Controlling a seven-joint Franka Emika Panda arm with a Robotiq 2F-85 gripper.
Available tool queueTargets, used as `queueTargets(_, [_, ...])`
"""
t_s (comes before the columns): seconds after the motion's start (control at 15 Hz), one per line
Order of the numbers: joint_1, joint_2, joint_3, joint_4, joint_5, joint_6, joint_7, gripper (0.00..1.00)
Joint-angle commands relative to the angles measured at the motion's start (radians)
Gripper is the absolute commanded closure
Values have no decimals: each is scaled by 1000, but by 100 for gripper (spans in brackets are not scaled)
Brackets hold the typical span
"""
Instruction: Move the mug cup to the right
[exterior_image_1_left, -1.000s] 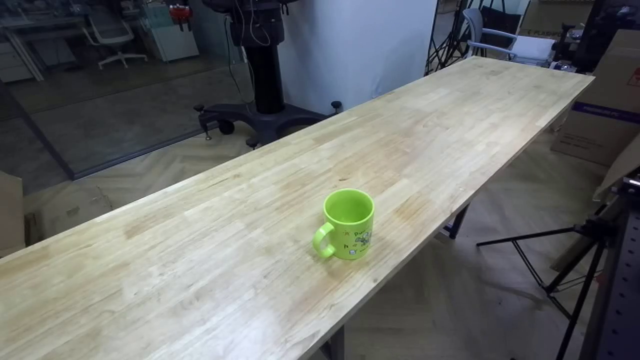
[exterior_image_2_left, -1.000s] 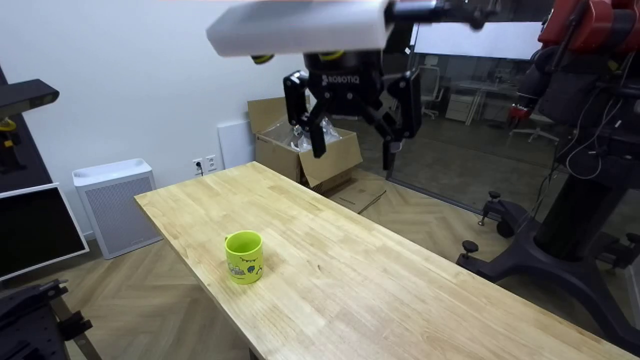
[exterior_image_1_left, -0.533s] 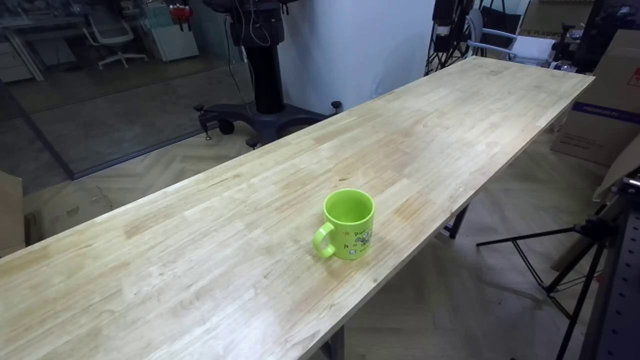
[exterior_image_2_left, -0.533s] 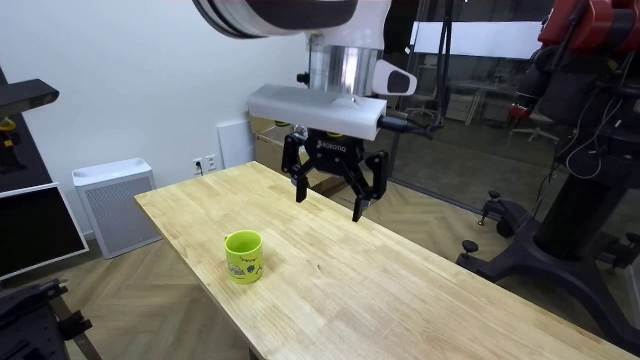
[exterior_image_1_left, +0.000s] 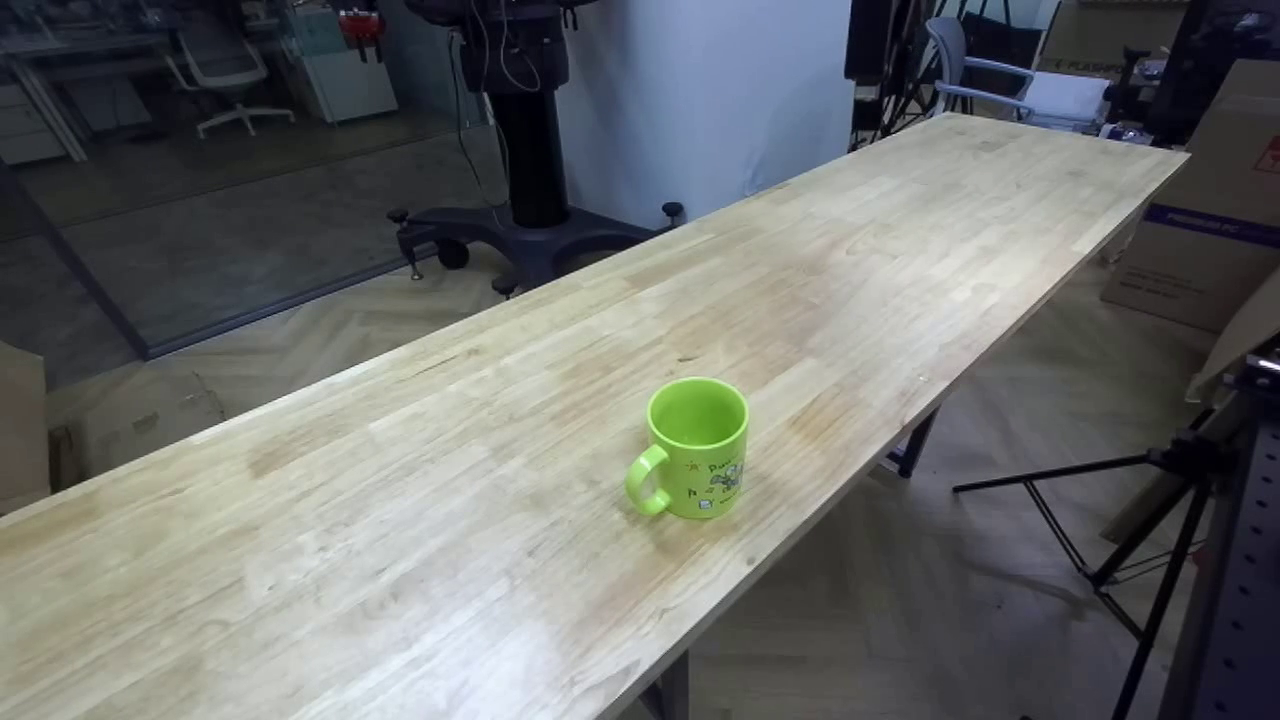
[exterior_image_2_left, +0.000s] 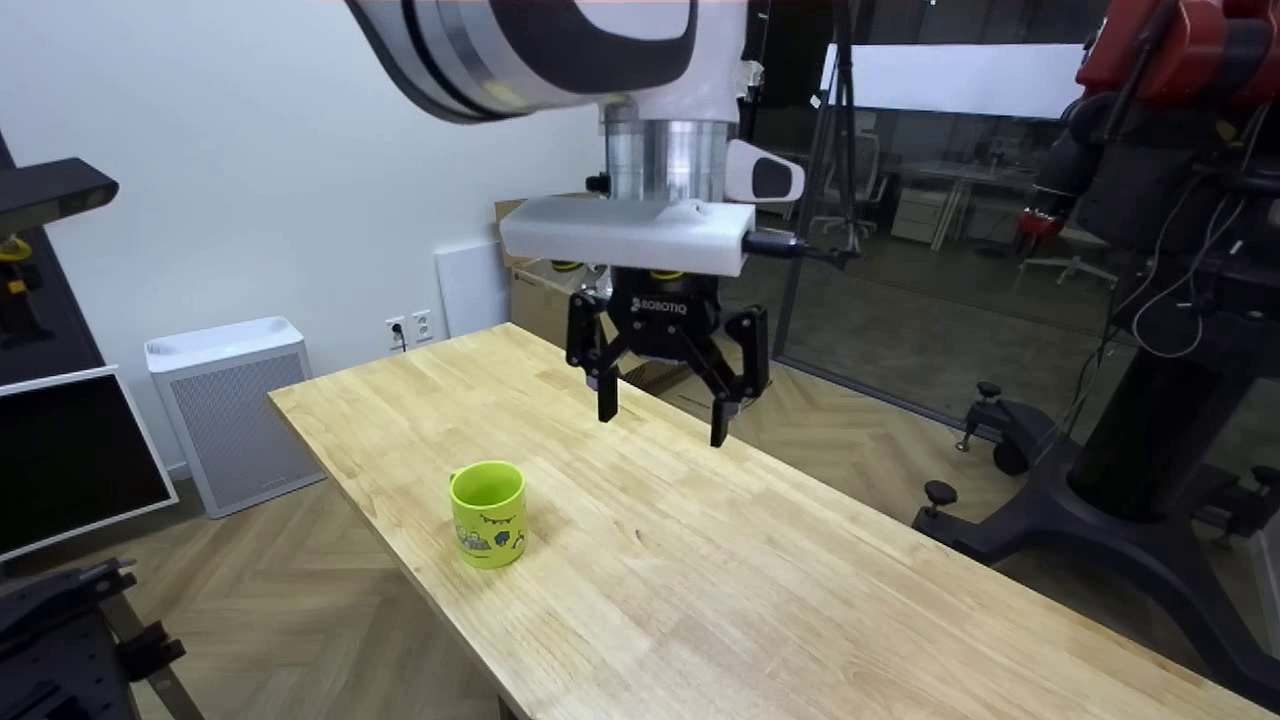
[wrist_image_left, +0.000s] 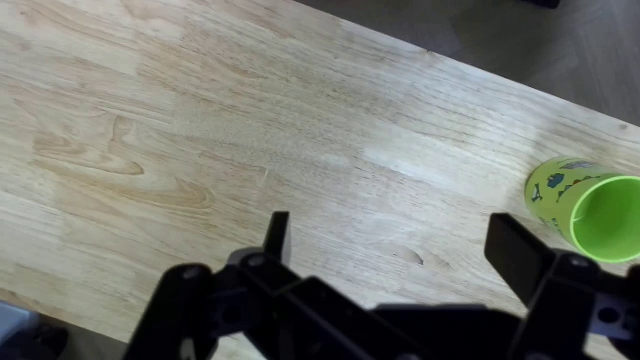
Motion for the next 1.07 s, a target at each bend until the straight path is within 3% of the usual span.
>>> queueTargets(0.0, [21,37,53,-15,-146,72,169,0])
queueTargets(0.2, [47,83,87,-19,-224,122,251,0])
queueTargets(0.73, [72,136,124,-30,-207,190,217,0])
queueTargets(1.0, [65,174,174,-53,-102,318,110,0])
